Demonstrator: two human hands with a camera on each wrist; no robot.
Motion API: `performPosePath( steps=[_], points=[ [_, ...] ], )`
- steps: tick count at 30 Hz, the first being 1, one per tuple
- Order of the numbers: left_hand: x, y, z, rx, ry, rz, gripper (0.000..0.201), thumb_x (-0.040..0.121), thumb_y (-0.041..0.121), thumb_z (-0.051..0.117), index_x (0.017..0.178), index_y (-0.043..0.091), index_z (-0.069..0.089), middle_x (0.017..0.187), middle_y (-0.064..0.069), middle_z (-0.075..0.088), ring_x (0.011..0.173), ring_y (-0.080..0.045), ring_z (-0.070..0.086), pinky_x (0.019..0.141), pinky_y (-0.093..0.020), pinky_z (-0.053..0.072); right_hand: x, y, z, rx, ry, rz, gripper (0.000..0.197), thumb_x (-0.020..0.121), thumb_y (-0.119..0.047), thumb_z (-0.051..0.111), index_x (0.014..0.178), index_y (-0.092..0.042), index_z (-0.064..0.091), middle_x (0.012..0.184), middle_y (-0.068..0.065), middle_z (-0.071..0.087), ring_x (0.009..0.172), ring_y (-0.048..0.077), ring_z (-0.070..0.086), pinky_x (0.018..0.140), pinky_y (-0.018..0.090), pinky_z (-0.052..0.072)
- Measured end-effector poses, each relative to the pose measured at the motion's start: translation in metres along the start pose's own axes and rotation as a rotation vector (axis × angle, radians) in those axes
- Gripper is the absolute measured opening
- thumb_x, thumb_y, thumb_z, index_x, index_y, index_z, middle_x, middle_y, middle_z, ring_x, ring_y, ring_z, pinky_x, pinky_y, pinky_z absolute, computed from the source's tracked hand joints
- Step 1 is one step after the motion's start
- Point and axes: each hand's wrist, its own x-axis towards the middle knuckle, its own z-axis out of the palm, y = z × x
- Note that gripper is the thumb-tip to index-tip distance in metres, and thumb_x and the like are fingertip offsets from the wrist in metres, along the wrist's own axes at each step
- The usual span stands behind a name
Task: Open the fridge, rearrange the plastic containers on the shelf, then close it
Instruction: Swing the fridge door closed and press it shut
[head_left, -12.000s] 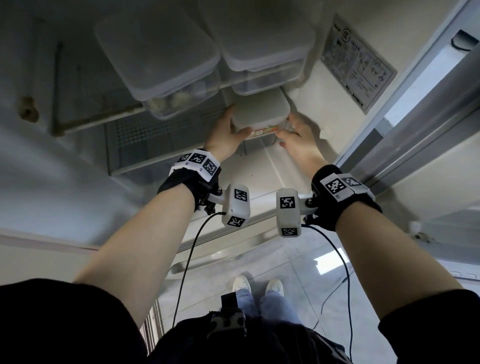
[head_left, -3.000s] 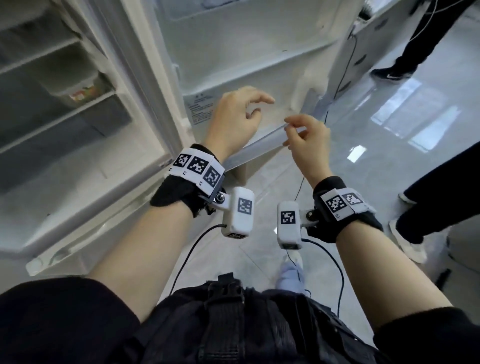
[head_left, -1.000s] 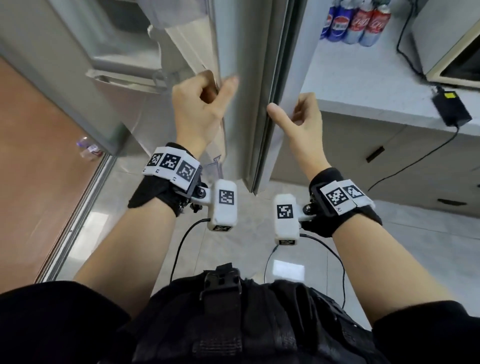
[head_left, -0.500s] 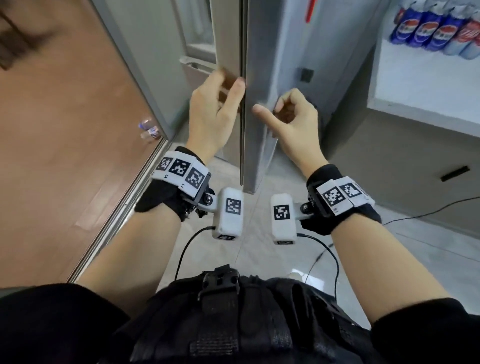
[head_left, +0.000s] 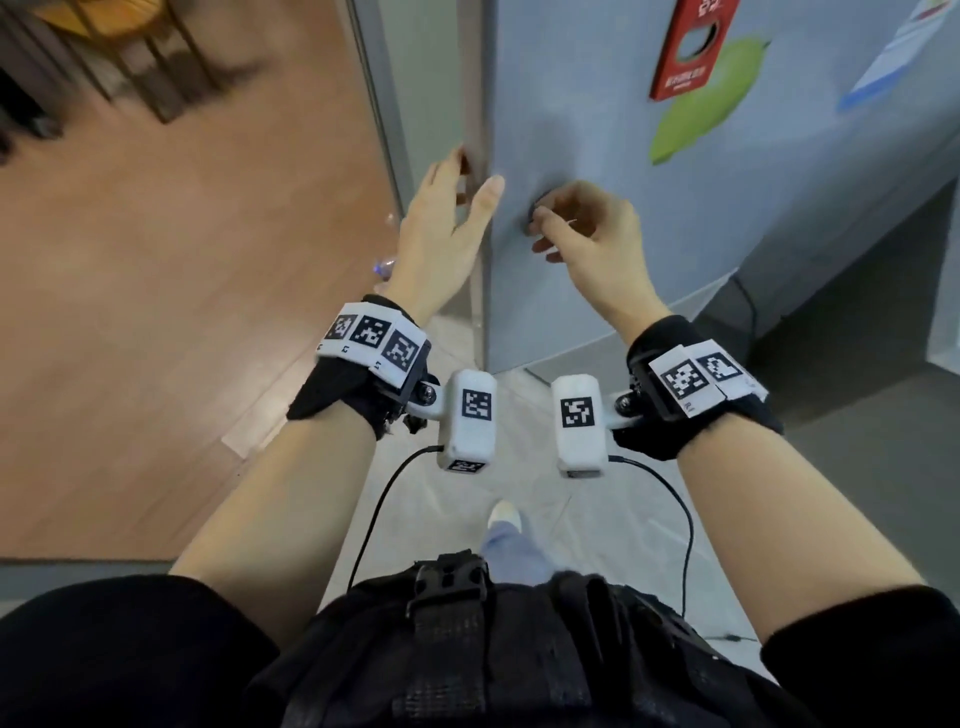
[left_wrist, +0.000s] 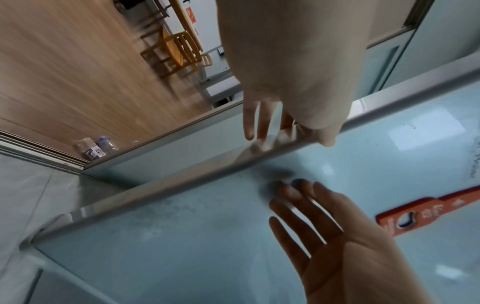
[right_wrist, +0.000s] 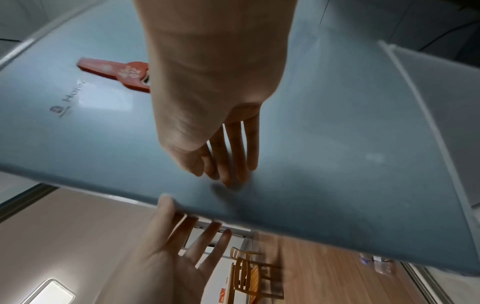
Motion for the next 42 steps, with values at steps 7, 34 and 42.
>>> performPosePath(
  steps=[7, 34, 42],
  points=[
    [0.113, -0.050, -0.002, -0.153, 0.038, -0.072, 0.073, 0.084, 0.057, 0.041, 0.143, 0.014, 0.030, 0.147, -0.006, 0.043, 0.136, -0.019, 0.041, 0.116, -0.047, 0.033, 0.114, 0.022, 0.029, 0.013, -0.110, 0.004, 0.021, 0.087, -0.008, 0.057, 0.070, -0.021, 0.061, 0.074, 0.013, 0.068, 0.066, 0.015, 0.065, 0.062, 0.017, 0.049],
    [0.445, -0.112, 0.045, -0.129, -0.381, 0.201, 0.029, 0.099, 0.016, 0.041, 0.124, 0.003, 0.049, 0.110, -0.001, 0.031, 0.104, -0.013, 0.039, 0.100, -0.006, 0.029, 0.362, 0.065, 0.054, -0.211, 0.472, 0.212, 0.013, 0.084, -0.003, 0.058, 0.093, -0.007, 0.067, 0.070, -0.008, 0.063, 0.070, 0.010, 0.060, 0.077, 0.033, 0.052],
    [0.468, -0.114, 0.065, -0.132, -0.373, 0.212, 0.028, 0.101, 0.011, 0.037, 0.116, -0.010, 0.048, 0.108, -0.006, 0.029, 0.088, 0.006, 0.039, 0.082, 0.012, 0.023, 0.380, 0.075, 0.047, -0.240, 0.504, 0.220, 0.016, 0.083, -0.004, 0.059, 0.096, -0.010, 0.067, 0.070, -0.012, 0.060, 0.059, -0.006, 0.054, 0.068, 0.013, 0.044]
  ],
)
